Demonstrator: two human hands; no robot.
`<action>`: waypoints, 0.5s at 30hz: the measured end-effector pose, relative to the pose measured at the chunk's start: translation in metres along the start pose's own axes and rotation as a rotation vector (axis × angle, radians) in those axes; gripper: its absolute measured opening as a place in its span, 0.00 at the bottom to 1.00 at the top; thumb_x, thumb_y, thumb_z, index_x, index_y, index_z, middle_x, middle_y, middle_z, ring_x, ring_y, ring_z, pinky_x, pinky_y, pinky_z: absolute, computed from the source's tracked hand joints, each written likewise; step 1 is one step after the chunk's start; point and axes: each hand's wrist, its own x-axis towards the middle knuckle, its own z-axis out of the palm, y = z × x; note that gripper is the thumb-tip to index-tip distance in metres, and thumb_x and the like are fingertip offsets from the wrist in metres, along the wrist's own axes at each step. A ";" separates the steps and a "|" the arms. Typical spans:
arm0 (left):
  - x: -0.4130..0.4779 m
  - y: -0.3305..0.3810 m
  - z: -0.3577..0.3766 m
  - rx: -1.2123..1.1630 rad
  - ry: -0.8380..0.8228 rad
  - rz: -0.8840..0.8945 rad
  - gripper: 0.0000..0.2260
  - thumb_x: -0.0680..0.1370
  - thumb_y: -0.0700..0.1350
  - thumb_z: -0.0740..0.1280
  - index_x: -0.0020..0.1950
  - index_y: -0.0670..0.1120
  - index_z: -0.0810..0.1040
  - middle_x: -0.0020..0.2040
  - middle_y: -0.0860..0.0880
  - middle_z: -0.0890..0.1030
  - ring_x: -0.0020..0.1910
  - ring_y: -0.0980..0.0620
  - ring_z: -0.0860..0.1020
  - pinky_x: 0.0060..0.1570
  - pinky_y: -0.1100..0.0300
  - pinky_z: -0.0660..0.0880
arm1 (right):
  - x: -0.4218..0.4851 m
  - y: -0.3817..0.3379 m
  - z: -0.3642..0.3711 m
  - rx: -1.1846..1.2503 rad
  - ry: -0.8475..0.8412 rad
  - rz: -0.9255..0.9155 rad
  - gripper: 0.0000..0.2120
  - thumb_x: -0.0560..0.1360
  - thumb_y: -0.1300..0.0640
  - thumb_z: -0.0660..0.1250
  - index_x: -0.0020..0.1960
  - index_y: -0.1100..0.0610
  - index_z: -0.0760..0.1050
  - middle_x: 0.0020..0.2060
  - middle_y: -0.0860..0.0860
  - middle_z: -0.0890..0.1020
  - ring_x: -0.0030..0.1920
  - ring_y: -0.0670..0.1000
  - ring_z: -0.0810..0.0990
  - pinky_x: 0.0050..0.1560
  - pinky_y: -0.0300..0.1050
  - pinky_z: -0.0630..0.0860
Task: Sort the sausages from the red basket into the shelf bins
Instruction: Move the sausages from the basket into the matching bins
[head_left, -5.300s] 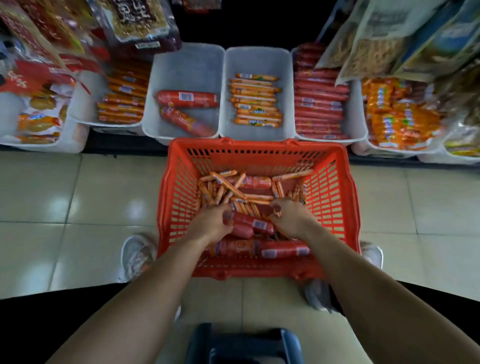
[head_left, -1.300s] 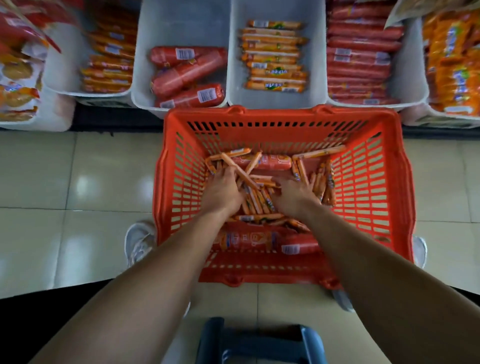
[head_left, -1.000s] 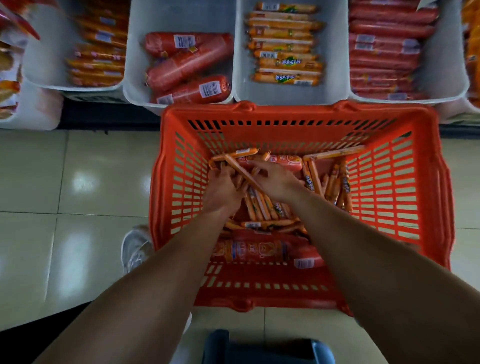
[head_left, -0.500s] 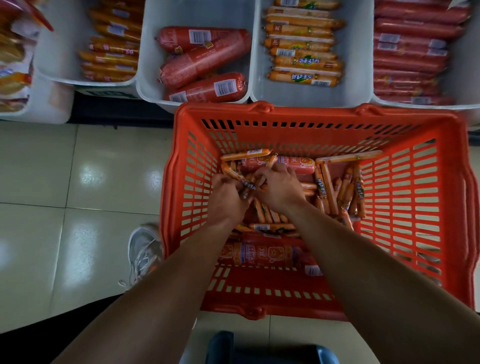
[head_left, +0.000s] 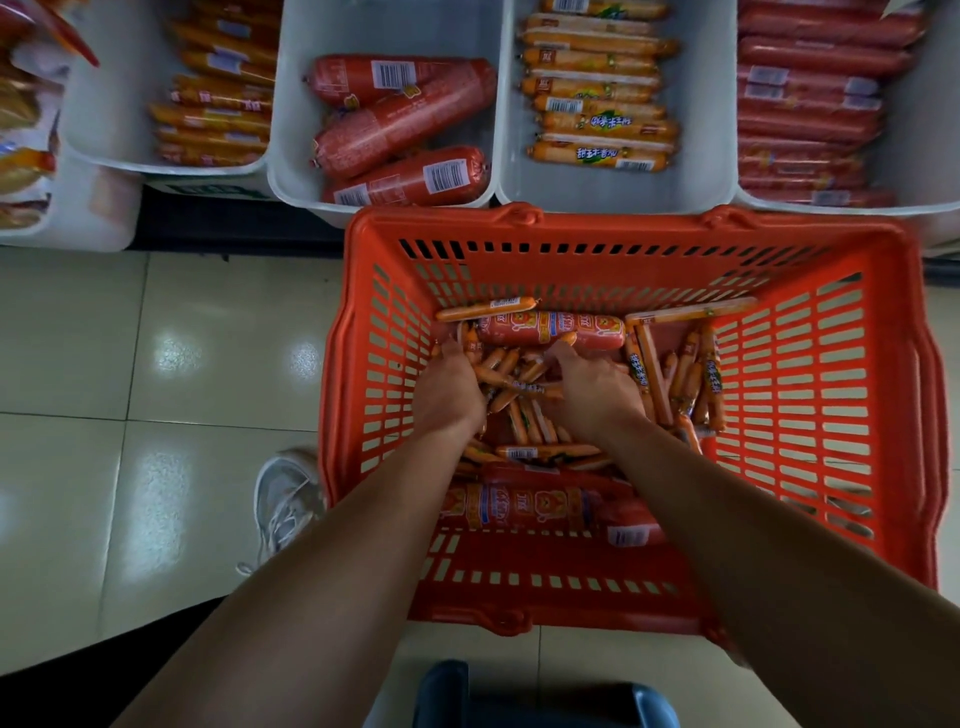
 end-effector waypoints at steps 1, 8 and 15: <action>0.001 -0.001 -0.001 0.008 -0.023 -0.013 0.14 0.79 0.38 0.66 0.64 0.43 0.72 0.55 0.44 0.80 0.56 0.43 0.79 0.53 0.51 0.76 | 0.001 -0.002 0.000 -0.040 -0.014 -0.027 0.26 0.74 0.47 0.71 0.68 0.47 0.67 0.54 0.55 0.80 0.56 0.59 0.78 0.45 0.48 0.71; -0.005 -0.006 0.001 0.089 -0.190 -0.003 0.14 0.77 0.39 0.68 0.63 0.43 0.77 0.58 0.43 0.79 0.56 0.43 0.78 0.55 0.50 0.78 | 0.001 0.002 0.003 -0.294 -0.117 -0.188 0.28 0.75 0.62 0.67 0.73 0.50 0.64 0.66 0.53 0.72 0.64 0.58 0.73 0.53 0.52 0.74; -0.009 -0.005 -0.006 -0.131 -0.251 -0.118 0.10 0.79 0.39 0.66 0.60 0.43 0.76 0.56 0.44 0.78 0.53 0.44 0.78 0.49 0.51 0.77 | 0.001 0.015 -0.014 0.008 -0.001 -0.077 0.12 0.78 0.60 0.61 0.61 0.56 0.69 0.50 0.56 0.78 0.50 0.59 0.79 0.45 0.51 0.75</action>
